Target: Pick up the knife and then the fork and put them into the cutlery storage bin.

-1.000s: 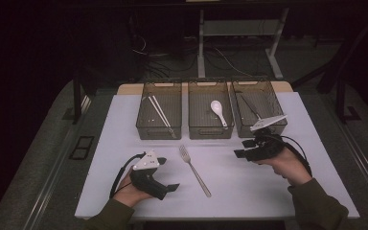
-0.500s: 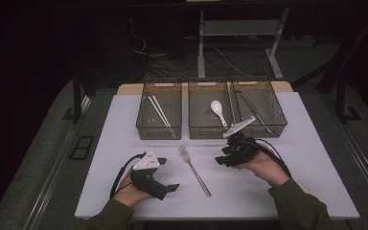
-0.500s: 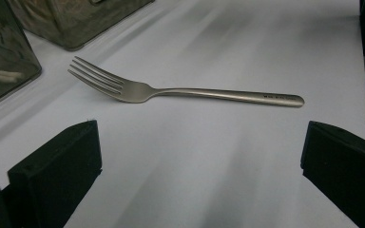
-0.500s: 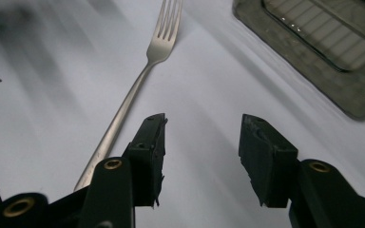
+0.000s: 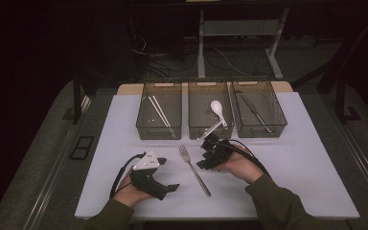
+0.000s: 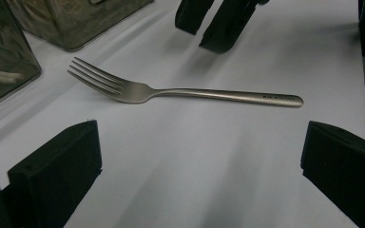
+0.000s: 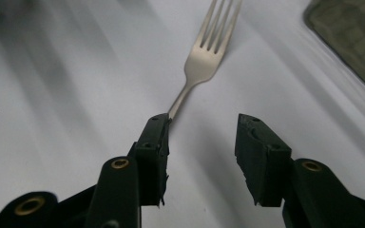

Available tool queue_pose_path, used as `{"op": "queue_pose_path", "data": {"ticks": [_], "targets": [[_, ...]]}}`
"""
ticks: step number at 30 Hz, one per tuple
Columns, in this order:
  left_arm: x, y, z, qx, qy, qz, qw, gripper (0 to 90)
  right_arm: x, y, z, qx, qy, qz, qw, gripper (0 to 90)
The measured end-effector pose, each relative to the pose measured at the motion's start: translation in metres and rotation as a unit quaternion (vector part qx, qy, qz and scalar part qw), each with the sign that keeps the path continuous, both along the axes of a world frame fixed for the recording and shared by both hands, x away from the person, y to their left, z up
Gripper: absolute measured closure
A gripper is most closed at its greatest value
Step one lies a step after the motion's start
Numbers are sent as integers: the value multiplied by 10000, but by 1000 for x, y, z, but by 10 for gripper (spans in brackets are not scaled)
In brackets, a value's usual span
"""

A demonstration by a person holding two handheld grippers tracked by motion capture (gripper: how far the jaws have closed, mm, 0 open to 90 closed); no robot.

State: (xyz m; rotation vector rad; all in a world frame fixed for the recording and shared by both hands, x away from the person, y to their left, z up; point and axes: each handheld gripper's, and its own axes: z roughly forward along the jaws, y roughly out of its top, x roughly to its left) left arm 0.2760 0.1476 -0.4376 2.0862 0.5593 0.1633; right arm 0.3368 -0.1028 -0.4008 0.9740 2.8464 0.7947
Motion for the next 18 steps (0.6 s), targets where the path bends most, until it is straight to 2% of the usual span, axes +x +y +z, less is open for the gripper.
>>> {"op": "queue_pose_path", "data": {"ticks": [8,18], "targets": [[0,0,0,-11,8,-8,10000,0,1,23,-11,-249,105,207,9994,603],[-1,-1,0,-85,22,22,10000,0,0,42,-21,-661,184,388,9969,624]]}}
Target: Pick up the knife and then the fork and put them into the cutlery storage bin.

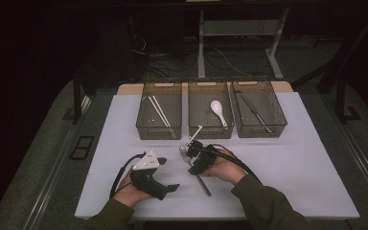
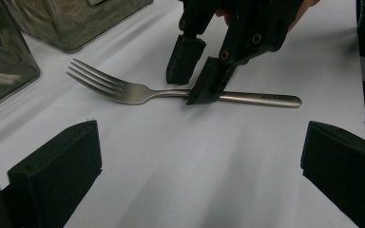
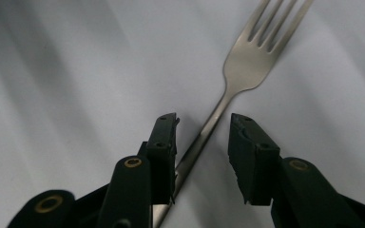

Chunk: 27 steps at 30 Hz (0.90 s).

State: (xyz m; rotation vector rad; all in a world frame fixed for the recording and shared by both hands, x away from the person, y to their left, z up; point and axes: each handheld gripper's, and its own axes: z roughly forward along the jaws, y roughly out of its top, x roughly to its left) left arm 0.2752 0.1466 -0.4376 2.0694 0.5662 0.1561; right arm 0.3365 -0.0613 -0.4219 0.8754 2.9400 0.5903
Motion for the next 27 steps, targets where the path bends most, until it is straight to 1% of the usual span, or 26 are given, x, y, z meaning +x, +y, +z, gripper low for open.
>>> {"op": "queue_pose_path", "data": {"ticks": [1,4,5,7,10,14,15,18,22,23,27], "targets": [[0,0,0,0,0,0,10000,0,0,1,-1,-45,-49,50,10000,626],[0,0,0,37,-8,-19,10000,0,-2,5,0,-209,-131,64,9997,667],[0,0,0,44,-14,-21,10000,0,-2,6,0,-275,-186,107,9994,669],[0,0,0,34,-17,-18,10000,0,-3,9,1,-359,-134,127,9992,677],[0,0,0,31,-16,-16,10000,0,-2,12,2,-479,-137,171,9986,696],[0,0,0,30,-18,-23,10000,0,1,13,3,-534,-48,132,9985,726],[0,0,0,31,-19,-24,10000,0,1,13,3,-557,-17,92,9984,746],[0,0,0,32,-20,-26,10000,0,4,12,3,-595,-14,83,9982,807],[0,0,1,36,-24,-28,10000,0,4,12,2,-649,-61,131,9978,844],[0,0,1,39,-26,-28,10000,0,4,12,2,-678,-108,170,9975,849],[0,0,1,42,-30,-34,10000,0,3,12,2,-669,-139,191,9975,850]]}}
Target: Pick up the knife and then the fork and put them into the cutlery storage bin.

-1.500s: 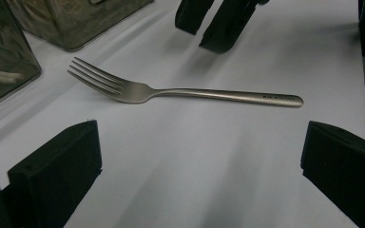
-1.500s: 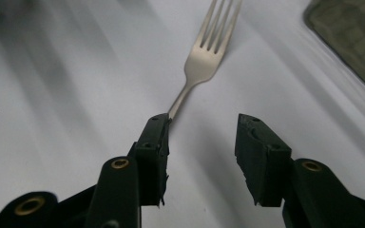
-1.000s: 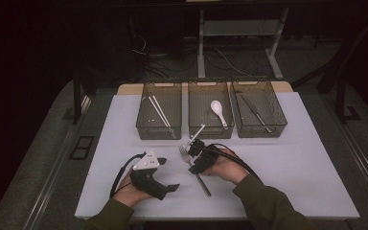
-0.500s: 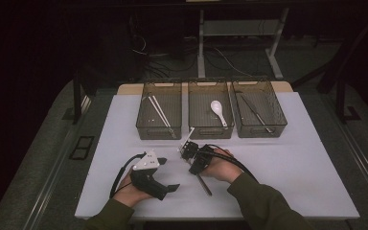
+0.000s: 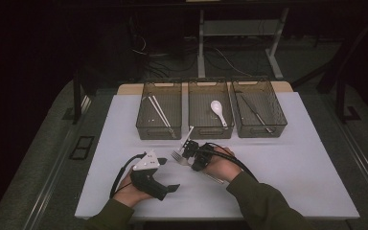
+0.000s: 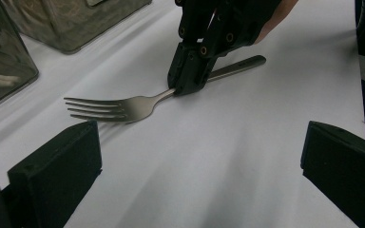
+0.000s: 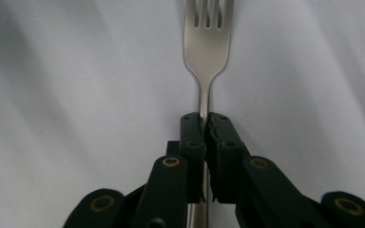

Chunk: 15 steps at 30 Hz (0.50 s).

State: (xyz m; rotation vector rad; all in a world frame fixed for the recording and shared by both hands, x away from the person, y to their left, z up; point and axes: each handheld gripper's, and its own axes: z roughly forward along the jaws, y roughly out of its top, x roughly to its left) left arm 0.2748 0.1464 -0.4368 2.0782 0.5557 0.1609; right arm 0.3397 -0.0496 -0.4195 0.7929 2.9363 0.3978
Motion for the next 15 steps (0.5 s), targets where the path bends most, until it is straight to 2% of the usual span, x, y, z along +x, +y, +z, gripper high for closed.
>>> {"op": "queue_pose_path", "data": {"ticks": [3,8,10,13,15], "targets": [[0,0,0,-10,8,3,10000,0,1,-6,1,195,75,-21,9998,850],[0,0,0,-43,20,16,10000,0,5,-24,8,676,-2,-115,9976,849],[0,0,0,-23,11,10,10000,0,7,-34,14,973,-52,-131,9952,850],[1,1,0,39,-4,-21,10000,0,7,-52,24,1285,-196,-263,9912,853],[1,1,0,51,-2,-24,10000,0,8,-62,29,1476,-198,-342,9883,854]]}}
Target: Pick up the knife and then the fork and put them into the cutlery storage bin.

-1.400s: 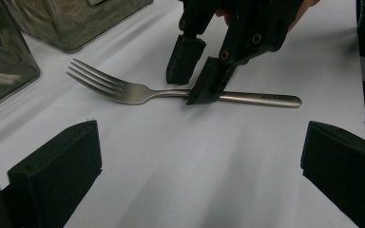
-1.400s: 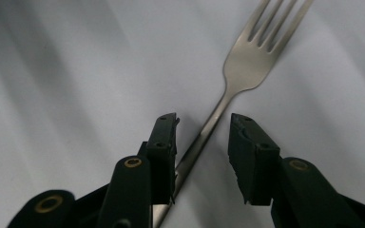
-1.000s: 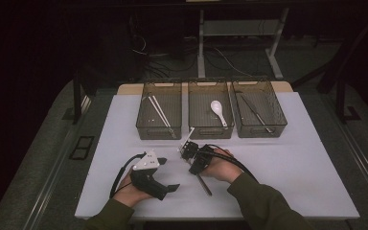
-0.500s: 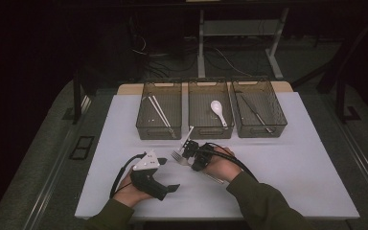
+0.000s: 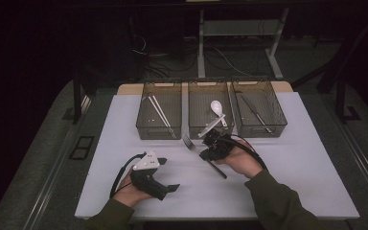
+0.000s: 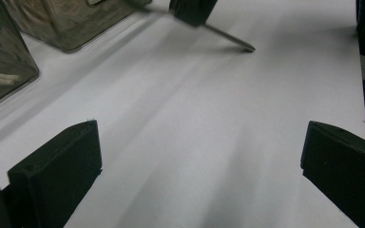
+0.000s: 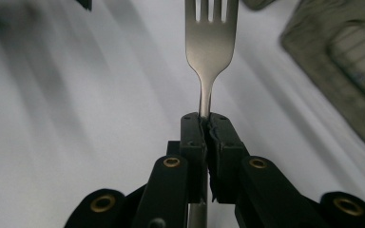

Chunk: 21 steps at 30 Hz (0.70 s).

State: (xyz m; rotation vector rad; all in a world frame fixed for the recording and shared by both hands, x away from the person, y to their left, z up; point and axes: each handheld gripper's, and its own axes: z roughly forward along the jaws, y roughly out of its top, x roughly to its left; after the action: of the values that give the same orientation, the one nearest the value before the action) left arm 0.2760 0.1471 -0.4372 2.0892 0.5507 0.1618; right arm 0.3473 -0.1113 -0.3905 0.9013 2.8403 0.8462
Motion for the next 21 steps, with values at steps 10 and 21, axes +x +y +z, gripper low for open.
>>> {"op": "queue_pose_path", "data": {"ticks": [10,21], "targets": [[1,1,-1,34,-9,-6,10000,0,-2,-47,18,809,-301,-267,9959,855],[1,-1,-1,18,6,-18,10000,0,-1,-100,28,1417,-666,-678,9853,855]]}}
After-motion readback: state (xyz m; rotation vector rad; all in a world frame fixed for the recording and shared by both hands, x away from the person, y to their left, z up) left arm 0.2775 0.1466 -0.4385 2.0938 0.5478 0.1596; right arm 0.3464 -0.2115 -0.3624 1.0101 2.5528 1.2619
